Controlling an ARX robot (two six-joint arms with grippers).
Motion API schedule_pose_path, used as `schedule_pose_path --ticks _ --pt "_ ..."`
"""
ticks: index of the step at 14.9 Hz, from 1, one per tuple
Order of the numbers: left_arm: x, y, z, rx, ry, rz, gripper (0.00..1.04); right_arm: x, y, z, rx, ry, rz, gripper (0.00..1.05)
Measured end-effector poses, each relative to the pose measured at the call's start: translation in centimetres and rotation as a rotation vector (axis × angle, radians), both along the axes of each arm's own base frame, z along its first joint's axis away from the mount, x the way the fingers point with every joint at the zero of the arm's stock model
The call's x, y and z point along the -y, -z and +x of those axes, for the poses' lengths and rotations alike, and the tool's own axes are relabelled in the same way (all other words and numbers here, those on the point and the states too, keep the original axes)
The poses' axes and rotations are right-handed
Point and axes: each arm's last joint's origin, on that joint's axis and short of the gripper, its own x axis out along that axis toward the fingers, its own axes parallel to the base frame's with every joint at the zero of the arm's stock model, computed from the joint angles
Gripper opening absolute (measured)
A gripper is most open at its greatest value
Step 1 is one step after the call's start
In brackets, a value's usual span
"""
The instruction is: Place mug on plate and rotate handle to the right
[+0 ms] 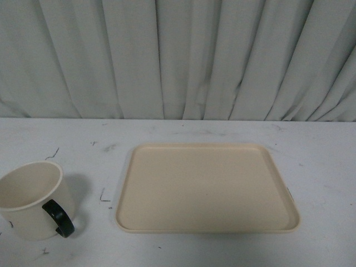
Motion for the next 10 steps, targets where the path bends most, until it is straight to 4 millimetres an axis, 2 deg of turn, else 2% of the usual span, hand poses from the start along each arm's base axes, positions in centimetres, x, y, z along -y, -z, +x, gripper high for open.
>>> schedule_pose_path --ticks 10 --pt "0.00 0.00 0.00 0.000 0.000 0.000 0.98 0.00 0.00 0.00 0.000 0.000 0.000 0.98"
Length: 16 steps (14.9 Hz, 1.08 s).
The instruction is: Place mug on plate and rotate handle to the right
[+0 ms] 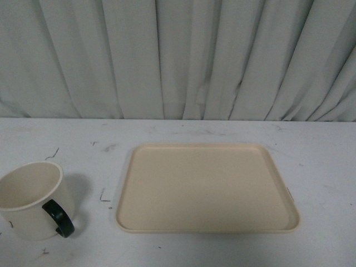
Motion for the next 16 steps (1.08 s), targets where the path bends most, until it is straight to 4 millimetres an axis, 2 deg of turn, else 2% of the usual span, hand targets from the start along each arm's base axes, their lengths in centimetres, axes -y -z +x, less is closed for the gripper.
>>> schedule_pose_path --ticks 13,14,16 --pt "0.00 0.00 0.00 0.000 0.000 0.000 0.98 0.00 0.00 0.00 0.000 0.000 0.000 0.98" --pt "-0.01 0.09 0.00 -0.012 -0.005 -0.004 0.98 0.00 0.00 0.00 0.000 0.000 0.000 0.98" --pt "-0.04 0.50 0.50 -0.171 -0.054 0.000 0.98 0.00 0.00 0.00 0.000 0.001 0.000 0.98"
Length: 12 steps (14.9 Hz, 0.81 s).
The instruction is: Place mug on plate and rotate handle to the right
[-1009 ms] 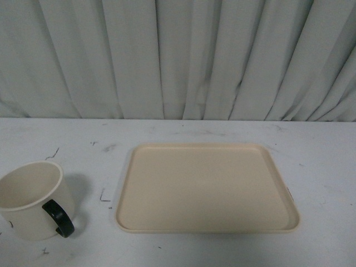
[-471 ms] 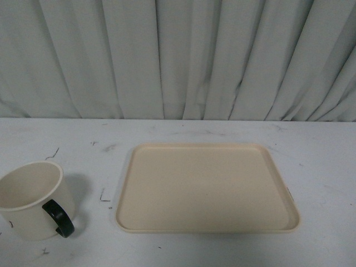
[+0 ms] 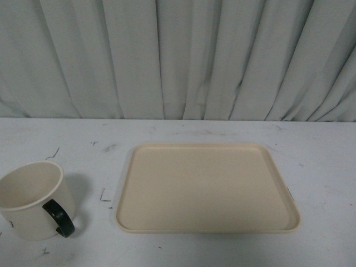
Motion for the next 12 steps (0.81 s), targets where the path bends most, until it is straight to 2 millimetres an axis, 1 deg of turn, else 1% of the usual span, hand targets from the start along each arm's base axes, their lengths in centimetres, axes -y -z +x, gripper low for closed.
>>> schedule_pose_path --ticks 1,2,3,4,5,6,8,9,11,12 --pt "-0.6 -1.0 0.9 -0.047 -0.034 -0.007 0.98 0.0 0.0 0.0 0.001 0.002 0.000 0.98" --pt "-1.2 -2.9 2.4 -0.064 -0.031 -0.030 0.98 0.0 0.0 0.0 0.000 0.002 0.000 0.98" --pt "-1.5 -4.3 3.9 -0.132 -0.019 -0.034 0.98 0.0 0.0 0.0 0.001 0.002 0.000 0.98" --pt "-1.7 -4.6 5.9 -0.248 0.005 -0.051 0.98 0.0 0.0 0.0 0.001 0.002 0.000 0.98" --pt "-1.8 -3.9 7.7 -0.382 0.019 -0.067 0.98 0.0 0.0 0.0 0.001 0.002 0.000 0.98" --pt "-1.9 -2.8 9.1 -0.488 0.021 -0.081 0.98 0.0 0.0 0.0 0.001 0.002 0.000 0.98" --pt "-2.1 -1.4 11.9 -0.576 0.016 -0.100 0.98 0.0 0.0 0.0 0.001 0.002 0.000 0.98" --pt "-2.2 -0.2 13.1 -0.608 -0.010 -0.094 0.98 0.0 0.0 0.0 0.000 0.002 0.000 0.98" --pt "-2.1 2.0 14.0 -0.699 -0.029 -0.110 0.98 0.0 0.0 0.0 0.001 0.002 0.000 0.98" --pt "-1.9 2.5 14.3 -0.715 -0.043 -0.106 0.98 0.0 0.0 0.0 0.001 0.002 0.000 0.98"
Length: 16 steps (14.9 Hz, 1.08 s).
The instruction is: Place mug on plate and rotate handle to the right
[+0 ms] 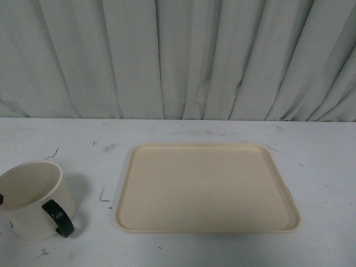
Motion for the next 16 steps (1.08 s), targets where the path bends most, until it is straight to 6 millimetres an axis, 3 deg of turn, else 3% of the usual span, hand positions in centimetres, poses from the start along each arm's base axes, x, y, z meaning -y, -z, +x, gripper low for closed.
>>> schedule_pose_path --ticks 8,12,15,16 --pt "2.2 1.3 4.2 -0.024 -0.054 0.037 0.98 0.0 0.0 0.0 0.000 0.000 0.000 0.98" --pt "2.0 2.6 5.1 -0.056 -0.099 0.063 0.63 0.0 0.0 0.0 0.000 0.000 0.000 0.98" --pt "2.1 2.5 5.2 -0.043 -0.096 0.063 0.27 0.0 0.0 0.0 0.000 0.000 0.000 0.98" --pt "2.2 1.5 5.0 -0.024 -0.080 0.076 0.06 0.0 0.0 0.0 0.000 0.000 0.000 0.98"
